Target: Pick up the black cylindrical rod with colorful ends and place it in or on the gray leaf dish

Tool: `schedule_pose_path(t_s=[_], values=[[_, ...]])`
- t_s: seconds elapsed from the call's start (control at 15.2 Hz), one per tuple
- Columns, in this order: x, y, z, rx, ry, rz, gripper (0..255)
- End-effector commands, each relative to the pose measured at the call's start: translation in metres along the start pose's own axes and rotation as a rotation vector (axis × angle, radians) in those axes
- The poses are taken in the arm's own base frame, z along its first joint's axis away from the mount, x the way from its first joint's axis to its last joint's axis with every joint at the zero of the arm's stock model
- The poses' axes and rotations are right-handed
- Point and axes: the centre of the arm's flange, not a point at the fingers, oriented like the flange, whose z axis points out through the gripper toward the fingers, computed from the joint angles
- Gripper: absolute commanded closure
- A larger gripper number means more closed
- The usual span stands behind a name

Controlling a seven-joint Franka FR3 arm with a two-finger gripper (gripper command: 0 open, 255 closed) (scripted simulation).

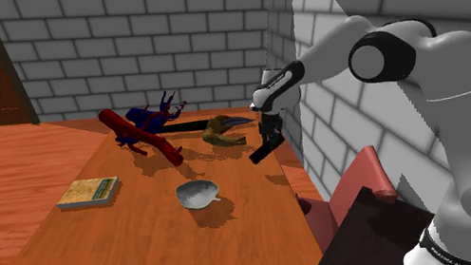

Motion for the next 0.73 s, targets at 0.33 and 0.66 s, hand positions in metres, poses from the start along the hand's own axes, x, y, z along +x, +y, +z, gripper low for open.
schedule_pose_path(t_s=[0.33, 0.66], values=[[0.015, -0.002, -0.031, 0.000, 0.000, 0.000, 255], [0.080, -0.011, -0.032, 0.000, 0.000, 0.000, 255]])
